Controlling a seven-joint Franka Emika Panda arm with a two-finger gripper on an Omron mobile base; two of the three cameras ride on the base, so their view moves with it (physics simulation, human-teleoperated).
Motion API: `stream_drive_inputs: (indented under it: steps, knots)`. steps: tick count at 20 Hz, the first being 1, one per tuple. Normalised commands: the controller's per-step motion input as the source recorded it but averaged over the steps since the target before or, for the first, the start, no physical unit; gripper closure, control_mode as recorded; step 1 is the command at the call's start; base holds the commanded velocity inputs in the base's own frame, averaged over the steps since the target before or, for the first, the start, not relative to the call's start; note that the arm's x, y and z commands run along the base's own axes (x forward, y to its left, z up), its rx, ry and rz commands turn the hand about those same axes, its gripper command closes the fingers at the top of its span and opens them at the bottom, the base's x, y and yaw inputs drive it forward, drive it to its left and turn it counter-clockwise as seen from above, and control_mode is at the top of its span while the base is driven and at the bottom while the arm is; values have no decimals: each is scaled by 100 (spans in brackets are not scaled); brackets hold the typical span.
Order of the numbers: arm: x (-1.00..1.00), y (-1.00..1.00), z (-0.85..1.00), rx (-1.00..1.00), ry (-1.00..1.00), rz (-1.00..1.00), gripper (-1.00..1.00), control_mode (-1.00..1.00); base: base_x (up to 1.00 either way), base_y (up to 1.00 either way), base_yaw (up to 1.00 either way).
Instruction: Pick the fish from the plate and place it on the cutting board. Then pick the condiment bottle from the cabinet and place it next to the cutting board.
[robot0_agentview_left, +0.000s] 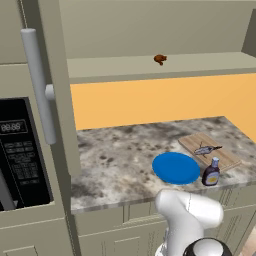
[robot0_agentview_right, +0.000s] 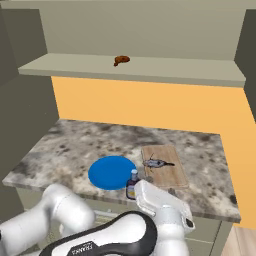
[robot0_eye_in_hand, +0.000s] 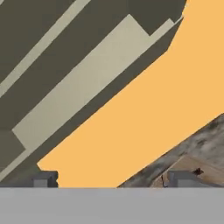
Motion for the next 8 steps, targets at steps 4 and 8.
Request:
stream_drive_inputs:
  steps: [4, 8]
  knots:
    - [-33, -27, 81, -31, 0, -28, -100, -100, 0, 0, 0]
    - [-37, -24, 87, -27, 0, -26, -100, -100, 0, 0, 0]
